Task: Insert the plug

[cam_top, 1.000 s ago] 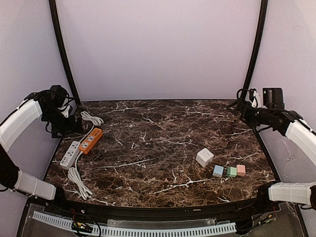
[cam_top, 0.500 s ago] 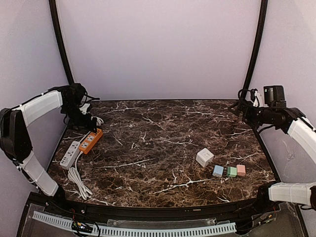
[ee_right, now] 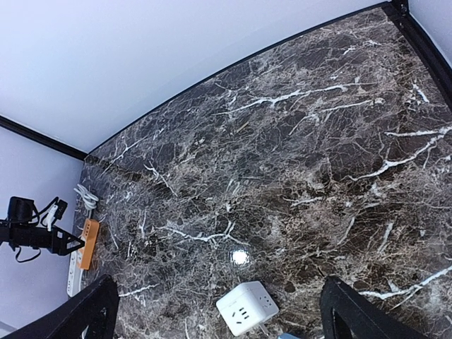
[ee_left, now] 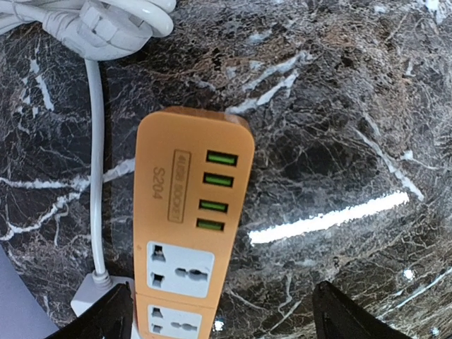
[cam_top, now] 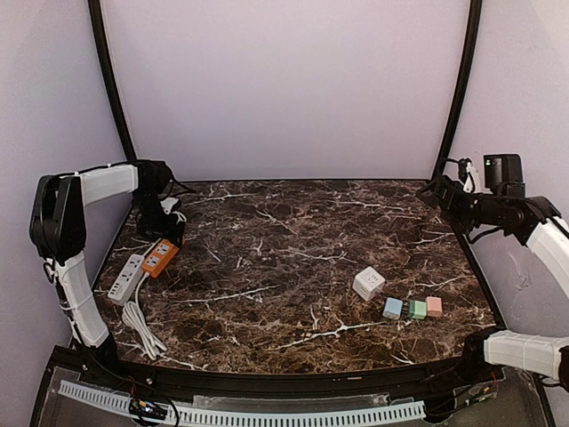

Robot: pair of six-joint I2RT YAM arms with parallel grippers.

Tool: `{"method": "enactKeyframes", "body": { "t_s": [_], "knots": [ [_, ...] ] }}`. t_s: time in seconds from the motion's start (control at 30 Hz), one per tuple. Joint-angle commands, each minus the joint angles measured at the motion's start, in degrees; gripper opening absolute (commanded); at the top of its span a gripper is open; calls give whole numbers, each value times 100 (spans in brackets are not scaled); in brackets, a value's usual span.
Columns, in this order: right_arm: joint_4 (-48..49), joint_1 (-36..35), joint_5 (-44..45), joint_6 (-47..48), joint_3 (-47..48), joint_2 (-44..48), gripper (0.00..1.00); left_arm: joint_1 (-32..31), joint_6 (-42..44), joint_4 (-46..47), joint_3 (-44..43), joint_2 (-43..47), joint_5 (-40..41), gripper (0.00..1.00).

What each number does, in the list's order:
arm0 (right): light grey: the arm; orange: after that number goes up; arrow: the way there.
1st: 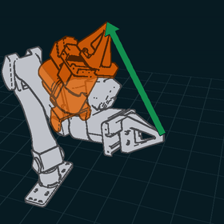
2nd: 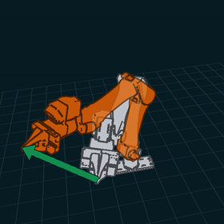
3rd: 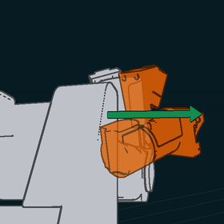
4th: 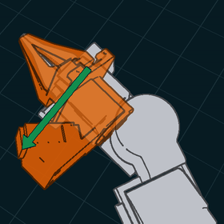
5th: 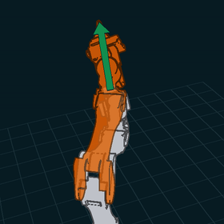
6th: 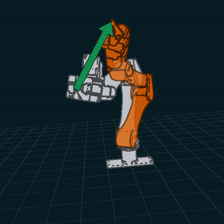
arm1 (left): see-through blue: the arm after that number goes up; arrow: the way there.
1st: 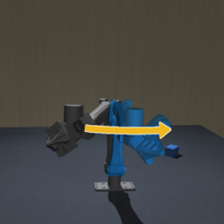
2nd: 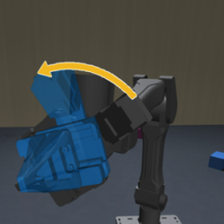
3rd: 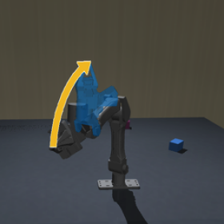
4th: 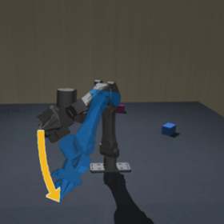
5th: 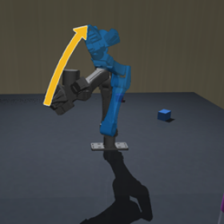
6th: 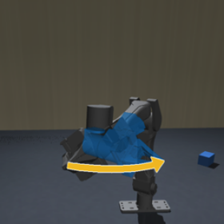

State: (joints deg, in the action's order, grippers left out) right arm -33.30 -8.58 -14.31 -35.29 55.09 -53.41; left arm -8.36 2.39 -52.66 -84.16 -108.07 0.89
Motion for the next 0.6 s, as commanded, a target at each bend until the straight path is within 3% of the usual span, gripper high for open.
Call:
{"method": "enactKeyframes", "body": {
  "t_s": [0.0, 0.27, 0.57],
  "knots": [
    [-191, 32, 63, -113, 132, 186, 99, 105, 42, 43, -206, -292, 19, 88],
    [-408, 33, 98, -144, 113, 337, 99, 219, 82, 244, -127, -518, 1, 84],
    [-481, 36, 109, -165, 97, 387, 98, 298, 212, 267, -185, -708, -71, 65]
  ]
}}
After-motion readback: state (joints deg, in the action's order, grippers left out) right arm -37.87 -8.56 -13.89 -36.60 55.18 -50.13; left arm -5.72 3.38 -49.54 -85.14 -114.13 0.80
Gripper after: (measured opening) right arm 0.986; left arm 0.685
